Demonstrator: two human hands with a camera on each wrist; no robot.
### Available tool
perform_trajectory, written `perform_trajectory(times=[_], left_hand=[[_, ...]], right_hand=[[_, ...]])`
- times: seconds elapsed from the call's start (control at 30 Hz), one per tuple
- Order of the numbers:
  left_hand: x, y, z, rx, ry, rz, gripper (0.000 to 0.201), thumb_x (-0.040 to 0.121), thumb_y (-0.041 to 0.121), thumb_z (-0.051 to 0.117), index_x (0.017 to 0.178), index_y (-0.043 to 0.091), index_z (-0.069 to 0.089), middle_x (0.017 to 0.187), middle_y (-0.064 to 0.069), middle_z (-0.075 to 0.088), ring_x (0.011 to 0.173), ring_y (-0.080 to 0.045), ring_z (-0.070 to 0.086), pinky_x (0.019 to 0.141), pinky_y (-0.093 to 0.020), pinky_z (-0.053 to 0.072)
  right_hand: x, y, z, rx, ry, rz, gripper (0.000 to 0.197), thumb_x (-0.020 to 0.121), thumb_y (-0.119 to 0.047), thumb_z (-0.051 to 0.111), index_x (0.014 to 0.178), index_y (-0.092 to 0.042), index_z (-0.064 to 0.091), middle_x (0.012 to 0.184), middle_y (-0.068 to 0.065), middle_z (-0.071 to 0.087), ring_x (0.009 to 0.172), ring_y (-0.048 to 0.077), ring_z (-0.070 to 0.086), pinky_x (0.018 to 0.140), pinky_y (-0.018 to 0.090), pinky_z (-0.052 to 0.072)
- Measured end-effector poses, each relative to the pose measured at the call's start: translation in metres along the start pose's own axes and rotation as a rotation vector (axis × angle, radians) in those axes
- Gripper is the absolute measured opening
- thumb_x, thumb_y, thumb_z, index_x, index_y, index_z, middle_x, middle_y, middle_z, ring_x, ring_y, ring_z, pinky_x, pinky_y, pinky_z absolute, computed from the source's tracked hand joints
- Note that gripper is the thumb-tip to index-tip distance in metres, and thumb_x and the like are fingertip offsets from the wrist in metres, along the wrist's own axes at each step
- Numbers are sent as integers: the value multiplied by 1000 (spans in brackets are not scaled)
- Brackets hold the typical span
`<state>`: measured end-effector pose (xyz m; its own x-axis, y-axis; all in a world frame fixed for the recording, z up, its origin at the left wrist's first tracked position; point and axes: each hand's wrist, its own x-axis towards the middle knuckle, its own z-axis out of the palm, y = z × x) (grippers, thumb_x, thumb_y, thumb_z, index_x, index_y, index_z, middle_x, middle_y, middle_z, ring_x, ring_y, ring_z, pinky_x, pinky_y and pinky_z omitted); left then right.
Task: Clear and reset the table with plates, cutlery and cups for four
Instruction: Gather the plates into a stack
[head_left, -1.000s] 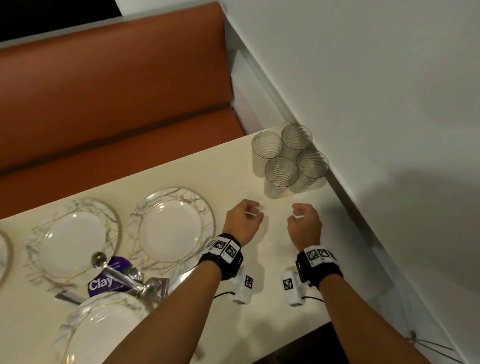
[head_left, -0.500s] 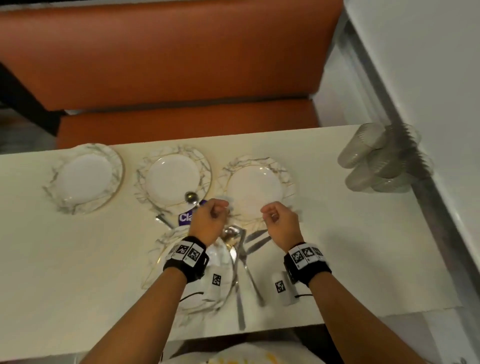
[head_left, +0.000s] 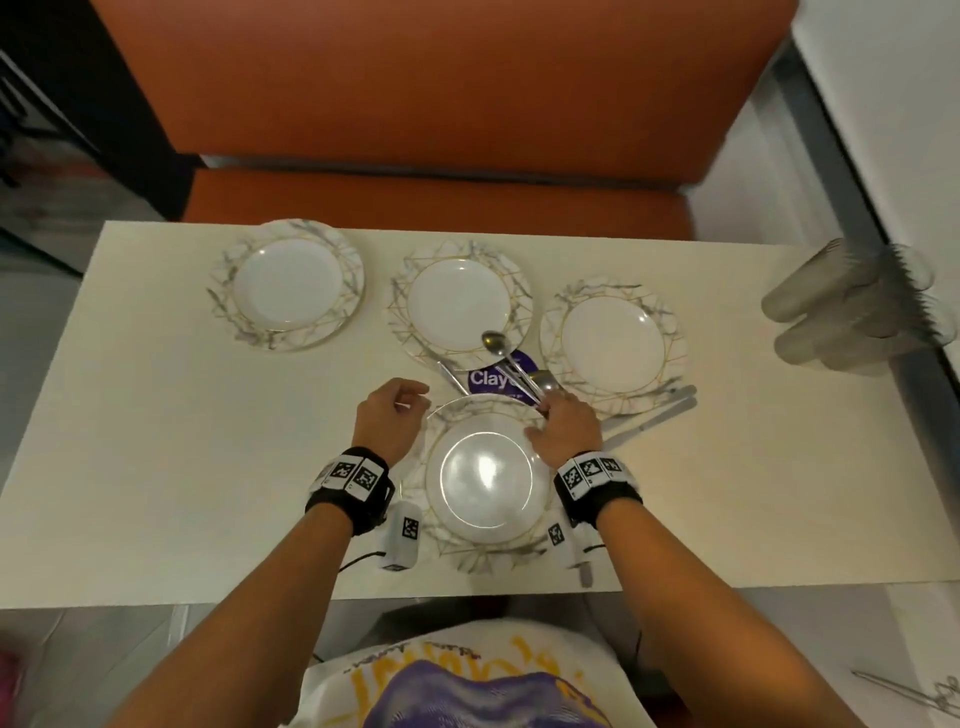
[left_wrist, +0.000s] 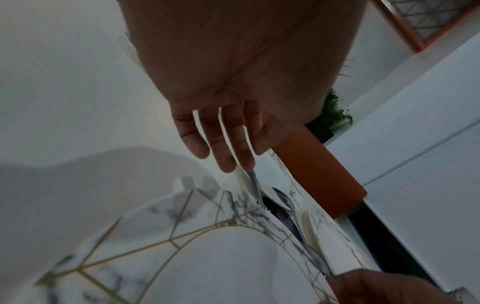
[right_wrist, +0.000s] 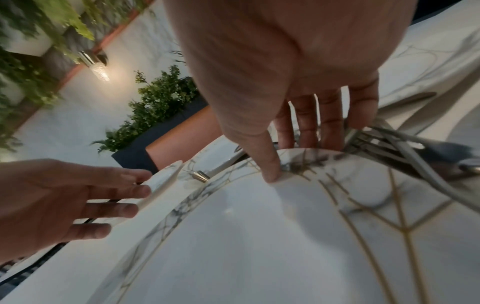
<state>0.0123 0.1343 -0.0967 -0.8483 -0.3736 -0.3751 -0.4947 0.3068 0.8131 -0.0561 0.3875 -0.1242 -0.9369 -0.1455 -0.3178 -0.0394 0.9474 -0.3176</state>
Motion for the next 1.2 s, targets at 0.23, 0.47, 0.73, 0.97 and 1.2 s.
perform_trajectory(times=[0.23, 0.47, 0.73, 0.97, 1.2], left_hand=[[2, -7, -12, 2, 0, 3, 14, 94, 17, 66, 103, 25, 73, 99, 1, 77, 95, -18, 72, 87, -26, 55], [13, 16, -7, 14, -25, 12, 18, 102, 35, 58, 103, 21, 70, 98, 5, 76, 97, -19, 72, 95, -41, 57], [7, 80, 37, -530, -201, -251, 60, 101, 67, 38, 120, 20, 71, 106, -9, 79, 103, -29, 74, 96, -50, 57], [21, 124, 71, -611, 2, -244, 64, 102, 49, 50, 148, 5, 44, 138, -15, 63, 122, -30, 63, 94, -39, 52], [34, 131, 98, -496, 161, -126, 24, 107, 40, 47, 87, 38, 60, 98, 5, 67, 108, -30, 65, 108, -52, 48]], right_hand=[[1, 7, -23, 227, -209, 81, 37, 96, -34, 63, 123, -10, 64, 113, 9, 66, 105, 27, 61, 84, 30, 43], [-12, 19, -98, 559, -81, 22, 21, 100, -29, 56, 112, -18, 67, 112, 2, 69, 104, 23, 63, 92, 38, 49], [21, 52, -125, 1048, 128, 165, 30, 89, -38, 61, 114, -24, 71, 119, -2, 72, 116, 23, 65, 106, 49, 49], [48, 62, -138, 931, 82, 147, 20, 97, -31, 52, 87, -15, 57, 82, 2, 54, 73, 17, 49, 74, 34, 43], [93, 116, -157, 667, 11, 160, 23, 98, -31, 52, 103, -20, 71, 111, 3, 71, 100, 26, 67, 94, 43, 54]])
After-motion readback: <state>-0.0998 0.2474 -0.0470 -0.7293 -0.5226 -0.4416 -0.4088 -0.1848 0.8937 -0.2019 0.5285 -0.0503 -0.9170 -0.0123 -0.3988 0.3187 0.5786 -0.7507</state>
